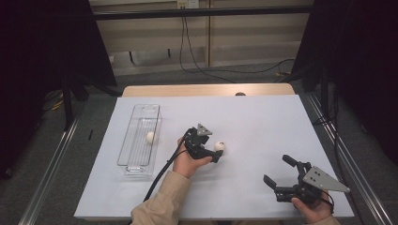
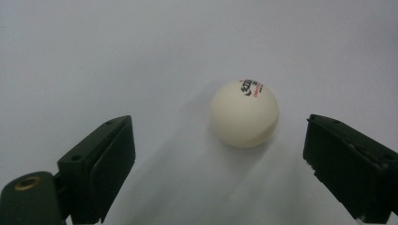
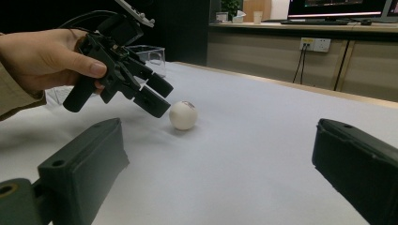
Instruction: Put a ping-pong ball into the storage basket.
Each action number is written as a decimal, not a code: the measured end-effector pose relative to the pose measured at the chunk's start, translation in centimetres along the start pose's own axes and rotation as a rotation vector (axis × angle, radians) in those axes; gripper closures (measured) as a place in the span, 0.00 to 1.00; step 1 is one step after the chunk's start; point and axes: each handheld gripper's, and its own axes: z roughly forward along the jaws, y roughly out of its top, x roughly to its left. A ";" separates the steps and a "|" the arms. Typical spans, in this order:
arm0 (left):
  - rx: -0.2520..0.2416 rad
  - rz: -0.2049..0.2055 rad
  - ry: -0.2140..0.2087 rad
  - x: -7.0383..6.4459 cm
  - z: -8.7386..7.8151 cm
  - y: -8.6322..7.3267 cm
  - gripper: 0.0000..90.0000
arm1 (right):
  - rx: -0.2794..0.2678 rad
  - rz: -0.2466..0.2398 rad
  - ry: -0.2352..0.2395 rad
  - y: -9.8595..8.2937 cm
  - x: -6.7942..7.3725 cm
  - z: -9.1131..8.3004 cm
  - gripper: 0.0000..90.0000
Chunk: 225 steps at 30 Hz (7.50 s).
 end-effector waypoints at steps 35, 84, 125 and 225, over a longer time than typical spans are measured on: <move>-0.028 0.018 -0.032 -0.8 1.2 0.2 0.32 | -0.002 0.003 -0.001 0.0 0.0 0.0 0.03; 0.015 0.018 -0.035 -1.1 2.8 0.0 0.54 | -0.003 0.000 -0.002 0.0 0.0 0.0 0.03; -0.014 -0.039 -0.124 -0.7 -0.1 0.8 0.57 | 0.001 -0.004 0.005 0.0 0.0 0.2 0.03; -0.025 -0.130 -0.075 3.9 -5.9 0.6 0.57 | -0.006 -0.007 0.006 0.1 0.1 0.0 0.03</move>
